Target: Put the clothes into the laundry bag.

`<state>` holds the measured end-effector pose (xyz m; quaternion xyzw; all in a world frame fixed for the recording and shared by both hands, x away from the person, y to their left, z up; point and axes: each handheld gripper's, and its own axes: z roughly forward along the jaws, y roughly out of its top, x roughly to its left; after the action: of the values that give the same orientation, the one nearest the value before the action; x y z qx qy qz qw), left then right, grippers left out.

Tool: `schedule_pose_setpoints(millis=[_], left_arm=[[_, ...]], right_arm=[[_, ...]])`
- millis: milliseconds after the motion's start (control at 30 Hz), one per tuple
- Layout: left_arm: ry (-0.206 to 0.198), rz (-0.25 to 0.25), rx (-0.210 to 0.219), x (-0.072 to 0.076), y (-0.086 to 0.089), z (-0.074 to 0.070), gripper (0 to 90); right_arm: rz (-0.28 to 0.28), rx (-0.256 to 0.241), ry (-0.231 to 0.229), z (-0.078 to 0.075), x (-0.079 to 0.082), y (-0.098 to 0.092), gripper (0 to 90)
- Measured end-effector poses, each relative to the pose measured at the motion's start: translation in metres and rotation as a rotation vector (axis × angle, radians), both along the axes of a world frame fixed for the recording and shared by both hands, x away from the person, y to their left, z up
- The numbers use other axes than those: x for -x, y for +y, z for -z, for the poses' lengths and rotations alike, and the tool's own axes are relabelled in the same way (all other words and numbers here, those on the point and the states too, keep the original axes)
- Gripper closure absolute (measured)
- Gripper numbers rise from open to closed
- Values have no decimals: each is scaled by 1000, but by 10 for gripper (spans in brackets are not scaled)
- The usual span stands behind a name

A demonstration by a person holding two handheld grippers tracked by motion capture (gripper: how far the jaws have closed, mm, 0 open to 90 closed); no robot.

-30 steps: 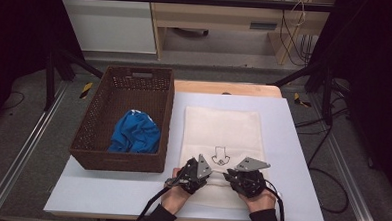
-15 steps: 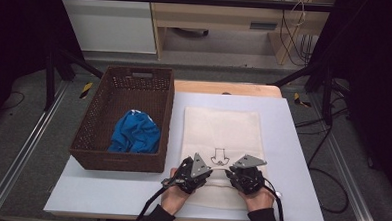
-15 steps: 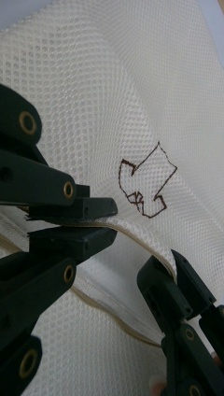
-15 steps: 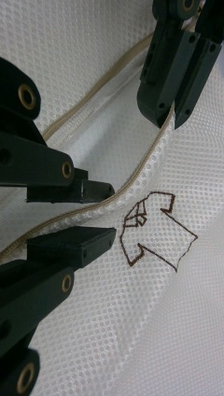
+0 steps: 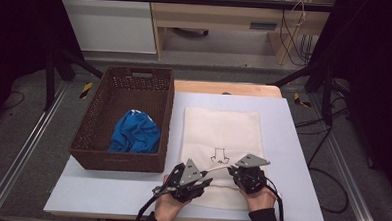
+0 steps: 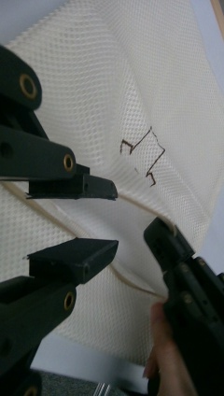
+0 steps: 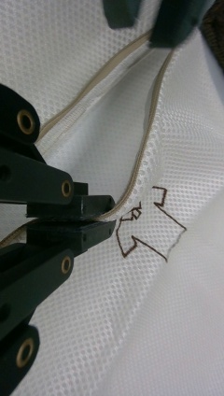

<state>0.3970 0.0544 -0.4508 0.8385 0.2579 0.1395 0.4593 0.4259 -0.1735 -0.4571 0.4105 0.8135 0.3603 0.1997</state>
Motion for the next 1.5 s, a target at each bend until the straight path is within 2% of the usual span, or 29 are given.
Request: schedule_pose_setpoints(millis=[67, 100, 200, 333, 433, 467, 533, 600, 667, 767, 800, 900, 1100, 1200, 1333, 1433, 1500], left_arm=[[5, 6, 2, 4, 1, 3, 740], [34, 12, -1, 8, 2, 12, 796], [49, 9, -12, 11, 1, 20, 862], [79, -3, -34, 11, -3, 34, 889], [79, -10, -52, 12, -4, 39, 889], [77, -9, -41, 12, -3, 41, 889], [87, -13, -10, 12, 0, 43, 890], [84, -12, -9, 12, -1, 44, 890], [63, -17, -18, 13, -2, 44, 889], [70, -20, -9, 13, -2, 45, 889], [82, -19, 2, 12, 0, 45, 889], [86, -20, 7, 11, 0, 45, 889], [72, -25, 2, 13, -1, 46, 887], [72, -34, 9, 13, 0, 45, 866], [74, -39, 23, 15, 2, 44, 711], [85, -26, 76, 19, 8, 36, 625], [61, -25, 108, 24, 15, 24, 568]], right_arm=[[-1, -7, -18, -1, 0, -1, 876], [6, -23, -40, -4, 2, -3, 876], [18, -50, -62, -7, 4, -4, 877], [26, -79, -95, -11, 5, -7, 877], [32, -99, -106, -13, 5, -9, 877], [37, -112, -110, -14, 5, -9, 877], [38, -131, -132, -18, 5, -11, 877], [38, -144, -139, -19, 4, -11, 877], [36, -168, -167, -23, 4, -12, 877], [39, -187, -186, -26, 5, -13, 877], [42, -206, -214, -31, 6, -14, 877], [50, -235, -248, -38, 7, -15, 877], [53, -248, -274, -46, 9, -15, 877], [51, -242, -270, -44, 8, -14, 878], [46, -233, -255, -42, 7, -14, 877], [47, -224, -246, -40, 6, -13, 878], [47, -219, -241, -39, 6, -13, 877]])
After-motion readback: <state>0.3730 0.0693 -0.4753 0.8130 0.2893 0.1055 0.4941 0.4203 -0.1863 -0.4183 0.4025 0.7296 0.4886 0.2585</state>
